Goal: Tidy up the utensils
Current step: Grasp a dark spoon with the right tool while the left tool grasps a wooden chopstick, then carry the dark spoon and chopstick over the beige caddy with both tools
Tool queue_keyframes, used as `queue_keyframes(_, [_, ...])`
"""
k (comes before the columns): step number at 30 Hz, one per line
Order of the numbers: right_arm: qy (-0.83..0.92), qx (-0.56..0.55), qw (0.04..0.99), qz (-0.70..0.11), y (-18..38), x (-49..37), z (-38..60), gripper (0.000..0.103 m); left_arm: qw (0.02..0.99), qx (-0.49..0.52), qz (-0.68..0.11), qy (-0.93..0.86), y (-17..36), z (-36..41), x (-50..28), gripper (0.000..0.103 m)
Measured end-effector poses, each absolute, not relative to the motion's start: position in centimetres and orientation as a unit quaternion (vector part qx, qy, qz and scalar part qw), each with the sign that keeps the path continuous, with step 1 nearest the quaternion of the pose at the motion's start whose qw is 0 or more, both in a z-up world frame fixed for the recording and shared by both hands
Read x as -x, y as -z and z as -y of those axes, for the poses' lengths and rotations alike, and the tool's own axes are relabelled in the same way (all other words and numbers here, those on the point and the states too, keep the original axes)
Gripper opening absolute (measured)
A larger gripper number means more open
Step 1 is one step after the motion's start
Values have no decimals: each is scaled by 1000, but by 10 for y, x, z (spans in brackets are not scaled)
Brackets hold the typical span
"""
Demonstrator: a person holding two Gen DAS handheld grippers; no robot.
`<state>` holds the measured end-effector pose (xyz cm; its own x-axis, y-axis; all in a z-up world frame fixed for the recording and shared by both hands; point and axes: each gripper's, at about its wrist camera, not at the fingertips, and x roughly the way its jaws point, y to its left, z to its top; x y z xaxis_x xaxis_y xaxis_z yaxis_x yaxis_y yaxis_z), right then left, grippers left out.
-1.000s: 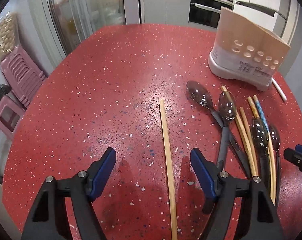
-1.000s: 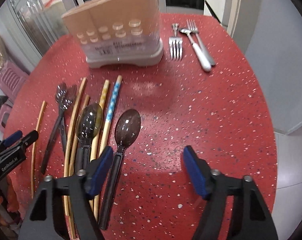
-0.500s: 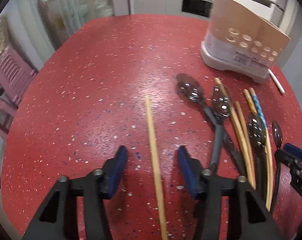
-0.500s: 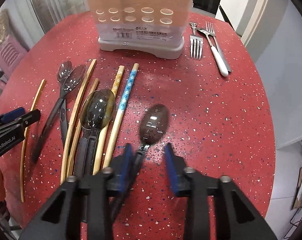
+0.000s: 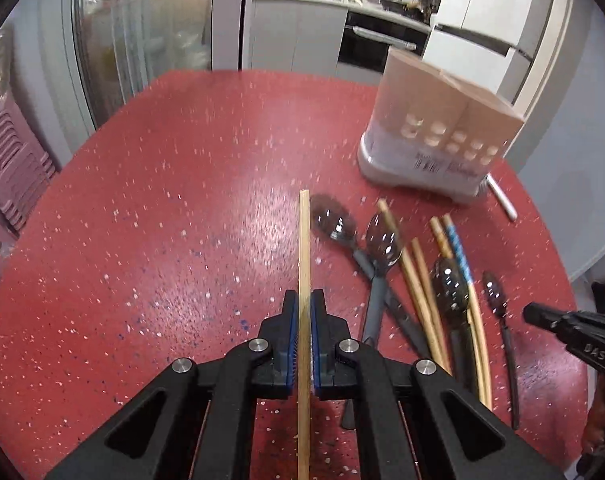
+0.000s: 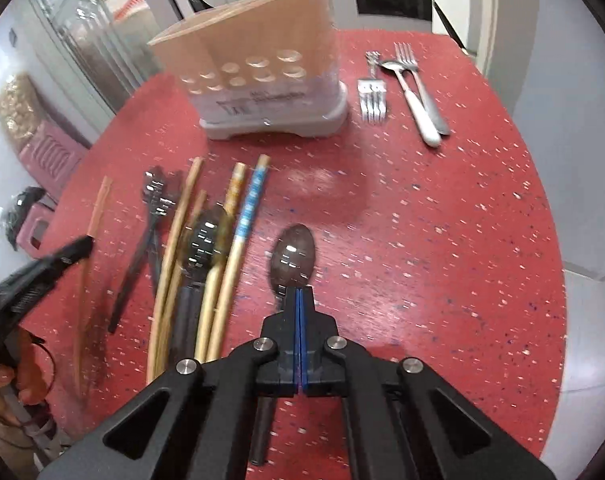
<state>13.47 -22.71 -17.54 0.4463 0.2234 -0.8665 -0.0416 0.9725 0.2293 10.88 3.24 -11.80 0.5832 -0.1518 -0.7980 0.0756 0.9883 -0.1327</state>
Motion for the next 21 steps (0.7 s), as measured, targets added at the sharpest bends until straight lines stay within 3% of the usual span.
queue_keyframes(4, [-78, -105, 827, -547, 181, -143, 231, 3, 894, 34, -443, 64, 111, -29, -112, 28])
queue_keyframes(6, [-79, -96, 827, -548, 181, -141, 227, 16, 895, 29, -441, 64, 111, -26, -113, 28])
queue_keyframes(7, [-81, -92, 827, -548, 181, -142, 224, 35, 895, 29, -440, 65, 111, -28, -110, 28])
queue_keyframes(9, [-80, -76, 827, -552, 181, -142, 214, 45, 895, 29, -440, 68, 111, -28, -105, 28])
queue_keyframes(12, [-61, -42, 820, -568, 189, -146, 199, 43, 894, 33, -442, 71, 114, -29, -102, 28])
queue_keyframes(16, [-40, 29, 821, -568, 193, -147, 178, 13, 895, 37, -439, 69, 115, -34, -96, 28])
queue_keyframes(21, [-60, -5, 821, -568, 193, -145, 187, 12, 900, 51, -429, 67, 110, -41, -91, 28])
